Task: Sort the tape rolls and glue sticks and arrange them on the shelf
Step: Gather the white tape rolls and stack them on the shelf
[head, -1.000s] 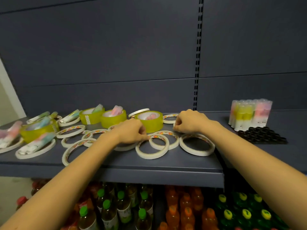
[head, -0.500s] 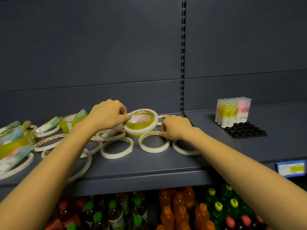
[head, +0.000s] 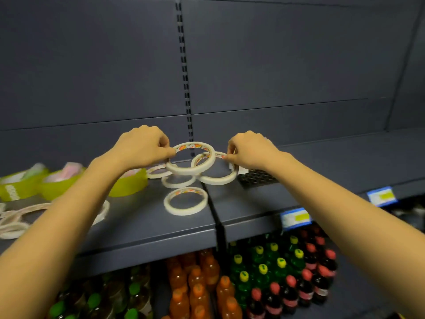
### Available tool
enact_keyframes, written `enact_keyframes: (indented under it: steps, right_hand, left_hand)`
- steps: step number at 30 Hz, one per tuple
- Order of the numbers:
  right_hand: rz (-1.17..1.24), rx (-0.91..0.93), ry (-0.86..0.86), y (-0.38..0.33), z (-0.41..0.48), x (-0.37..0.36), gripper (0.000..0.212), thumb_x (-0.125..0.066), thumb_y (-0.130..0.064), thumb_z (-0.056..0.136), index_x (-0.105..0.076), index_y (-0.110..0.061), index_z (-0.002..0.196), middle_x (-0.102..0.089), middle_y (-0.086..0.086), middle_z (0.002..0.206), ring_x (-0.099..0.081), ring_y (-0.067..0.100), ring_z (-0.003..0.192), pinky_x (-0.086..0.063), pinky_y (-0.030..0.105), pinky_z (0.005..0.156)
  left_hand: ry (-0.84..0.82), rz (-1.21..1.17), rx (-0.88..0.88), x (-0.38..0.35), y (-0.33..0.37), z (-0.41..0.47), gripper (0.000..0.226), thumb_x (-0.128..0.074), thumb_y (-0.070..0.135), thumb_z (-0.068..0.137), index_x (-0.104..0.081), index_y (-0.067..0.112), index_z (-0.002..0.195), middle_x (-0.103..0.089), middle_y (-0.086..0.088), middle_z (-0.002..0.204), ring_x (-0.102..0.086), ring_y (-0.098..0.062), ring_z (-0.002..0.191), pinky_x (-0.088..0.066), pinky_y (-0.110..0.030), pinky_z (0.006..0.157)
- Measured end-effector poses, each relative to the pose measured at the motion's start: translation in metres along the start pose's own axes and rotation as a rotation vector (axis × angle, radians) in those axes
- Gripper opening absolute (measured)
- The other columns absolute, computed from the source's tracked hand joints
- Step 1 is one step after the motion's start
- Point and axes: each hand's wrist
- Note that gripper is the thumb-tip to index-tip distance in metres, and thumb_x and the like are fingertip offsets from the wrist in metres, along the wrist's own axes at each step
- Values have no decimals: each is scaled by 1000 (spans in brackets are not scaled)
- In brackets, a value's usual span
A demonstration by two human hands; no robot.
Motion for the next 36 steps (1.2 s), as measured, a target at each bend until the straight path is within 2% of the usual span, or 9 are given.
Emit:
enact_keyframes:
  steps: [4,8,11,14,18,23,30,33,36]
  right_hand:
    - [-51,-136,-3,79,-38,31,31,-57,-44,89,-67,-16,99,-65,9,103,-60,31,95,-40,32,69]
    - [-114,-255,-4,159,-83,63,34,-56,-48,89,-67,-17,99,-67,6,98,-61,27,88,-42,31,66]
    - [-171,-341,-7,216,-117,82,35,-57,-48,88,-69,-17,99,-68,6,97,-58,25,82,-40,30,64]
    - [-200,-432,-15,268,-143,97,35,-58,-48,87,-70,-17,98,-68,6,96,-56,24,79,-38,30,65]
    - [-185,-526,-16,327,-168,116,35,-58,-47,88,-71,-16,97,-67,6,92,-56,24,79,-37,29,62]
    - [-131,-595,-9,391,-183,130,33,-59,-45,88,-72,-15,92,-70,6,92,-62,26,87,-40,31,65]
    - [-177,-613,21,474,-170,132,26,-61,-44,86,-72,-21,91,-69,5,89,-61,26,86,-41,32,65]
    - [-208,-623,23,511,-156,132,30,-60,-46,87,-72,-19,92,-68,5,88,-60,25,82,-40,31,63]
    - [-302,-608,-2,540,-140,126,37,-58,-48,88,-70,-16,98,-67,7,95,-59,26,83,-39,30,65]
  left_hand:
    - [-21,-55,-76,-17,79,18,33,-57,38,86,-62,18,61,-50,1,53,-44,-18,55,-33,-26,54]
    - [-10,-72,-141,-33,158,29,30,-58,37,85,-63,17,63,-56,-3,62,-50,-24,63,-35,-27,58]
    - [-47,-156,-169,-46,216,34,35,-58,38,86,-58,20,56,-49,0,52,-43,-18,53,-32,-25,53]
    - [-98,-249,-206,-61,270,40,31,-58,37,86,-68,15,66,-52,-5,57,-44,-21,57,-35,-27,55]
    - [-89,-244,-214,-75,332,51,27,-58,37,85,-66,18,67,-51,0,58,-47,-21,63,-35,-27,58]
    - [-106,-259,-254,-91,389,79,28,-57,35,88,-68,14,74,-53,1,60,-44,-10,55,-34,-22,50]
    - [-121,-197,-283,-123,450,132,30,-57,39,87,-65,15,70,-55,-1,62,-51,-17,62,-39,-25,56]
    - [-124,-180,-269,-135,470,159,30,-57,39,86,-64,16,68,-54,0,60,-50,-17,60,-40,-26,56]
    - [-126,-132,-263,-150,490,179,32,-55,41,87,-63,17,66,-53,1,58,-50,-17,59,-39,-24,54]
Point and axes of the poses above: each hand's wrist, its own z-axis towards the middle knuckle, its own x-axis out of the back of the hand, y = z × x
